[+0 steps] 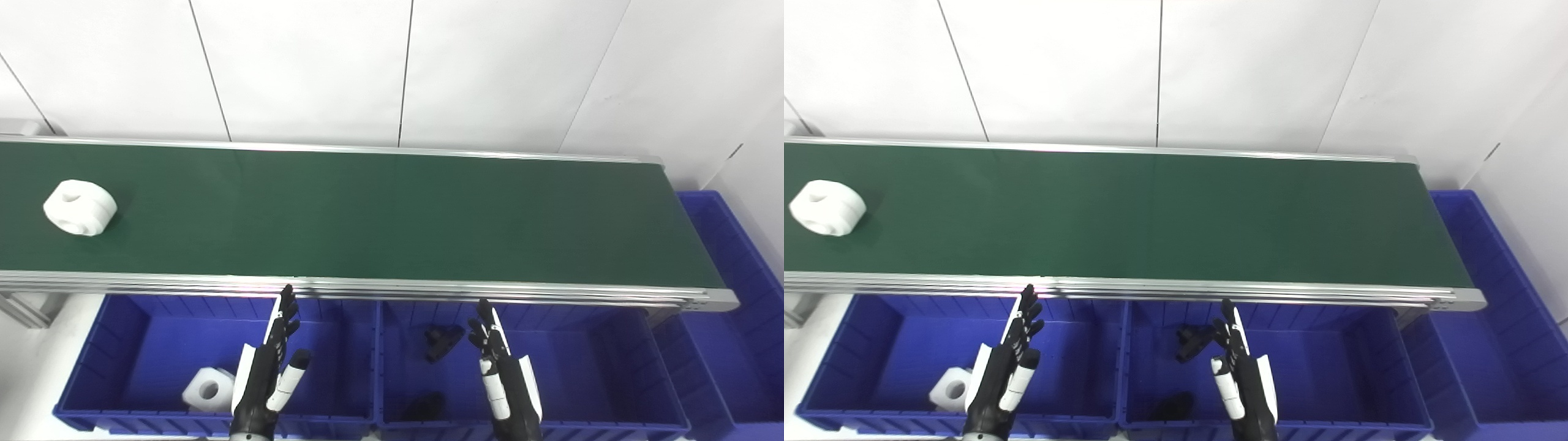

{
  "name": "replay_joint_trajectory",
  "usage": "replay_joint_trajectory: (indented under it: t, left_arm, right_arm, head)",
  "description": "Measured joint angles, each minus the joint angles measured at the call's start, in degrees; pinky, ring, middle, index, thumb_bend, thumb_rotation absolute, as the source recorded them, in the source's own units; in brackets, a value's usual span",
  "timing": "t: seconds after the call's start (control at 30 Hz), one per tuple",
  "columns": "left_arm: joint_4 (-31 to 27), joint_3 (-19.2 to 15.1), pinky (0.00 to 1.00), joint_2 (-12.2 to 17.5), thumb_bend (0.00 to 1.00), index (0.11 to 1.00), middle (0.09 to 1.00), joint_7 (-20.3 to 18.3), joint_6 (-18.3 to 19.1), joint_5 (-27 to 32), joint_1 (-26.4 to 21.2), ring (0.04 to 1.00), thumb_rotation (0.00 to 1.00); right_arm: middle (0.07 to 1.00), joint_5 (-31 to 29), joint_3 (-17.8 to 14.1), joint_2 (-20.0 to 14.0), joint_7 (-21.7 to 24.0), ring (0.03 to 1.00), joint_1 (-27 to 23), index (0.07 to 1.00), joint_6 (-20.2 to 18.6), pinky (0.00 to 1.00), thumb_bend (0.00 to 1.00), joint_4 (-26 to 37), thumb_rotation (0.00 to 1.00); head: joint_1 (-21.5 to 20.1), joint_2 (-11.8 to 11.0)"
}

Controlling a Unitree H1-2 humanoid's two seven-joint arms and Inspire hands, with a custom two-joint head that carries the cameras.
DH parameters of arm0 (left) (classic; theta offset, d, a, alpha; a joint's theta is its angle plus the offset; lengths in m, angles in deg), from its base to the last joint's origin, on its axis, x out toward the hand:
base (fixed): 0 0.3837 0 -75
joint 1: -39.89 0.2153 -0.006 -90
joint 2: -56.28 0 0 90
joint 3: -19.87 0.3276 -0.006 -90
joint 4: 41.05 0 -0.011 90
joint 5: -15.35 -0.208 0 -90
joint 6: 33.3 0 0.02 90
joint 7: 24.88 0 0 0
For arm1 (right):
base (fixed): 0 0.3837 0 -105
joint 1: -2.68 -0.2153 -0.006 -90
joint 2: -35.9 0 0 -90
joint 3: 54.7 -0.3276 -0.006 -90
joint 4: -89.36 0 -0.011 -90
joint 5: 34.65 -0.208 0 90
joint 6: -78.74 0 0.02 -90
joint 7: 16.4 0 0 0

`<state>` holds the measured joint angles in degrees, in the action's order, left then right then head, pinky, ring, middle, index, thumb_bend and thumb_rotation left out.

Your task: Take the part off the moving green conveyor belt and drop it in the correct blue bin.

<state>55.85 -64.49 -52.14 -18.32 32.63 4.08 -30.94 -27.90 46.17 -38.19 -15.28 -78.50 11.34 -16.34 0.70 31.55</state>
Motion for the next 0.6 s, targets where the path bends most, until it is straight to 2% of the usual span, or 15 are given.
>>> replay_joint_trajectory:
  t: [0.6]
  left_arm:
    - [0.1, 0.1, 0.93, 0.0, 0.83, 1.0, 1.0, 0.0, 0.0, 0.0, -0.2, 0.979, 0.97]
  right_arm:
    - [0.994, 0.1, 0.0, -0.1, 0.2, 0.948, -0.1, 0.999, 0.0, 0.91, 0.89, -0.3, 1.0]
  head:
    - [0.0, -0.2]
